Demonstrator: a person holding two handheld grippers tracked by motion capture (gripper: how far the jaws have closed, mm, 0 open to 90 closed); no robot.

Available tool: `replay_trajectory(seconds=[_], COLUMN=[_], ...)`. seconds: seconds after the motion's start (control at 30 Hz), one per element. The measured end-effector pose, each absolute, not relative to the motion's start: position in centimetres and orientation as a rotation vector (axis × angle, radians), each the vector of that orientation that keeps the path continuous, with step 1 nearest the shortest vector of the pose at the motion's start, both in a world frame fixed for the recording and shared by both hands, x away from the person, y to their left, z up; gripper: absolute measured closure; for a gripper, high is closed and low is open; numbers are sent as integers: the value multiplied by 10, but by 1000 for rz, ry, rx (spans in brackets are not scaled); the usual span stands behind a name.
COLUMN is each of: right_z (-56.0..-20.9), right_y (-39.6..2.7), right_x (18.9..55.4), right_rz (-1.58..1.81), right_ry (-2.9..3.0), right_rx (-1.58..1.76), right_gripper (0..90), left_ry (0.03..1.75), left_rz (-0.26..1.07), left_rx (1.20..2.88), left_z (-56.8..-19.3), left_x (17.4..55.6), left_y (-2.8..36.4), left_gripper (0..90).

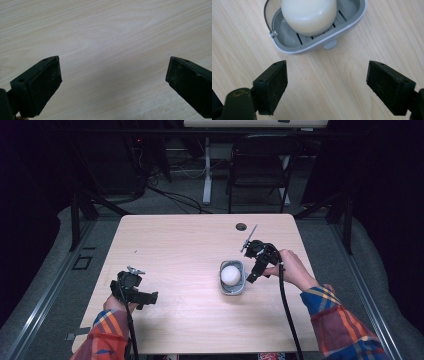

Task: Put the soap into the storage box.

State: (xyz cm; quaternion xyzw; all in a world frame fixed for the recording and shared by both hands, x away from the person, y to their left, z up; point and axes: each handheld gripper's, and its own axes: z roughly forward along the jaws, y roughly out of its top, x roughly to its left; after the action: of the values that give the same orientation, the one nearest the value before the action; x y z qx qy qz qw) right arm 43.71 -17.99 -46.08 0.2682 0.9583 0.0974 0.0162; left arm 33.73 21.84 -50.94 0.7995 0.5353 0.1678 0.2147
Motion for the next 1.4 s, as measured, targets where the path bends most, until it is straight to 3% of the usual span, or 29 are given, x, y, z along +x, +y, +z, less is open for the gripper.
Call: replay_trajectory(seconds=[0.4, 1.4], right_z=[-449, -488], right_y=[-212, -296], right_x=[419, 379], right_rz=[324, 257], right_ry=[2927, 2839], right_rx=[875, 1081], right_gripper=[135, 89], left_ry=[1479, 1474], left_rz=[471, 477], left_rx=[2221, 2223], left_z=[-509, -509], left_x=[337, 337], left_y=[218, 217], left_gripper=[2, 2])
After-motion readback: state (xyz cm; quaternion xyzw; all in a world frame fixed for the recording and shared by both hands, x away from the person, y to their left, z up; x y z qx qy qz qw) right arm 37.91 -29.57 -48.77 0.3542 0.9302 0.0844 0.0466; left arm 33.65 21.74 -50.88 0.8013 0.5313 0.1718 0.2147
